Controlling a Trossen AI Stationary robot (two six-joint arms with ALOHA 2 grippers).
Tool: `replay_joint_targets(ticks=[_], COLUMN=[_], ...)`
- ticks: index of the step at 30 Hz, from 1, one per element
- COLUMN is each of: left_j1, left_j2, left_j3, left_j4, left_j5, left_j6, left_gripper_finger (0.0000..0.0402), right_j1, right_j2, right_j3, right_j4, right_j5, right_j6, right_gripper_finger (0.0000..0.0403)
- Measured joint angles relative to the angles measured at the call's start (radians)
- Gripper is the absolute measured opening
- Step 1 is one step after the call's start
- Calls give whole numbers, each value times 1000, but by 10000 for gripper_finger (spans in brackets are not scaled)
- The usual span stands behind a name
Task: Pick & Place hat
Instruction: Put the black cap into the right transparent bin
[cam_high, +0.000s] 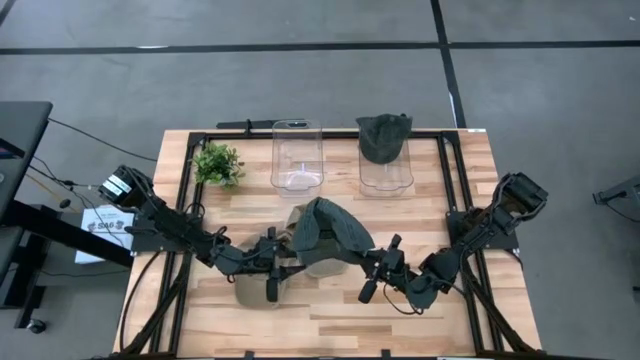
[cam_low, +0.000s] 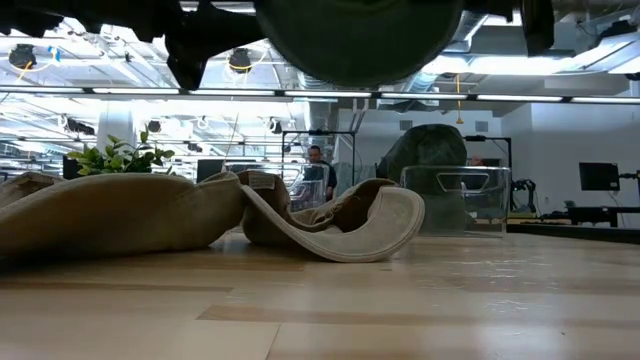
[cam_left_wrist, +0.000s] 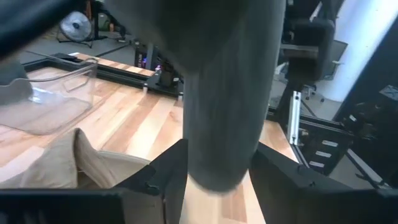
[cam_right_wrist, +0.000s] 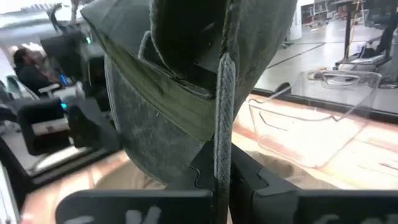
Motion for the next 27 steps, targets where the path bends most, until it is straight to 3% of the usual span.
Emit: replay_joint_targets(ticks=[10, 17, 21, 27], left_j1=[47, 49, 47, 45], left_j2=[0, 1, 1, -1], left_j3=[0, -2, -2, 0], left_j4=[-27, -45, -46, -63], left_j5=[0, 0, 0, 32], left_j6=[0, 29, 62, 125], left_gripper_finger=[147, 16, 12, 11], right_j1=[-38, -34, -35, -23], right_j2=[28, 27, 26, 3], right_j3=[0, 0, 0, 0], right_j4=[46, 46, 23, -42], right_j5=[-78, -110, -125, -125], right_j6=[-5, -9, -15, -36], right_gripper_finger=[7, 16, 48, 134])
